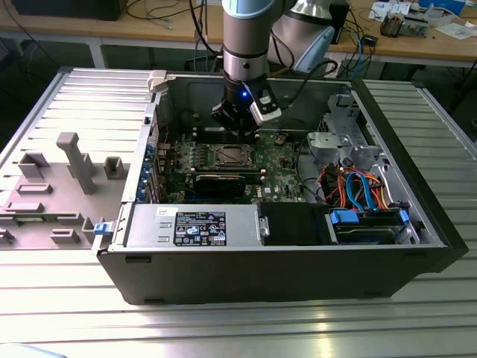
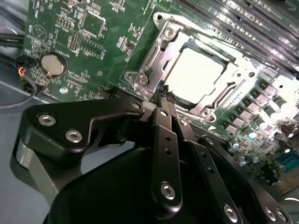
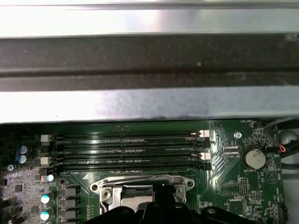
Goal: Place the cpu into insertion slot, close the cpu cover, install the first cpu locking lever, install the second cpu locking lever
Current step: 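Install the second cpu locking lever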
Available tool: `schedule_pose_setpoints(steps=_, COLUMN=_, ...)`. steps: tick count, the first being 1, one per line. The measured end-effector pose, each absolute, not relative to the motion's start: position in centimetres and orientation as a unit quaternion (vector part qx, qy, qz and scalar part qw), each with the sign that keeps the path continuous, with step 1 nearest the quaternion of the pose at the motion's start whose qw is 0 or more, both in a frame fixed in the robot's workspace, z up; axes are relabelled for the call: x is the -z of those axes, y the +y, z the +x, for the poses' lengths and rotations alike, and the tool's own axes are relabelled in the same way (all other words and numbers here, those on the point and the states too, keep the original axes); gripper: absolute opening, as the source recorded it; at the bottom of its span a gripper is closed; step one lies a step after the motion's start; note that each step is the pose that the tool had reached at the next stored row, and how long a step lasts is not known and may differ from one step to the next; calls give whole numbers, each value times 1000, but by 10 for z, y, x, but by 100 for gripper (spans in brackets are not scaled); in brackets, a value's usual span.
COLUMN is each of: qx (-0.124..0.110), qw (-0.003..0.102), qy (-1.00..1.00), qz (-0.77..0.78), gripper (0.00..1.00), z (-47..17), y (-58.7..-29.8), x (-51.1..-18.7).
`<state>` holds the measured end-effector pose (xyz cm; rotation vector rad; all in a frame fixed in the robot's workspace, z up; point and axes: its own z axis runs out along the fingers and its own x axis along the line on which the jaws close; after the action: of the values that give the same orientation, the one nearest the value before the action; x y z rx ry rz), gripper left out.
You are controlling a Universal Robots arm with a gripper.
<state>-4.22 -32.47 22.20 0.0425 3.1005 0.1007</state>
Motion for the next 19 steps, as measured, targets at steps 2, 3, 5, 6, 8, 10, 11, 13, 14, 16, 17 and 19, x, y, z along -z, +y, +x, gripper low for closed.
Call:
schedule_pose_setpoints(steps=2, qx=-31, qw=20, qy=999, qz=14, gripper=11, z=-42, y=-326, x=-220)
schedule_pose_setpoints(steps=3, qx=-30, qw=20, qy=999, qz=14, gripper=11, z=-42, y=-326, x=-219)
schedule_pose_setpoints(steps=5, qx=-29, qw=20, qy=999, qz=14, gripper=11, z=-42, y=-327, x=-218)
schedule_pose_setpoints(steps=6, qx=-29, qw=20, qy=999, qz=14, gripper=11, z=-42, y=-327, x=-218)
schedule_pose_setpoints(steps=8, qx=-29, qw=20, qy=999, qz=14, gripper=11, z=-42, y=-327, x=-220)
schedule_pose_setpoints(steps=10, qx=-29, qw=20, qy=999, qz=14, gripper=11, z=-42, y=-328, x=-227)
schedule_pose_setpoints(steps=11, qx=-29, qw=20, qy=999, qz=14, gripper=11, z=-42, y=-328, x=-230)
schedule_pose_setpoints(steps=13, qx=-29, qw=20, qy=999, qz=14, gripper=11, z=-42, y=-330, x=-230)
schedule_pose_setpoints(steps=14, qx=-29, qw=20, qy=999, qz=14, gripper=11, z=-42, y=-331, x=-230)
schedule_pose_setpoints(steps=16, qx=-29, qw=19, qy=999, qz=14, gripper=11, z=-42, y=-338, x=-230)
schedule_pose_setpoints(steps=17, qx=-29, qw=19, qy=999, qz=14, gripper=11, z=-42, y=-341, x=-230)
schedule_pose_setpoints(steps=19, qx=-29, qw=19, qy=999, qz=14, gripper=11, z=-42, y=-344, x=-229)
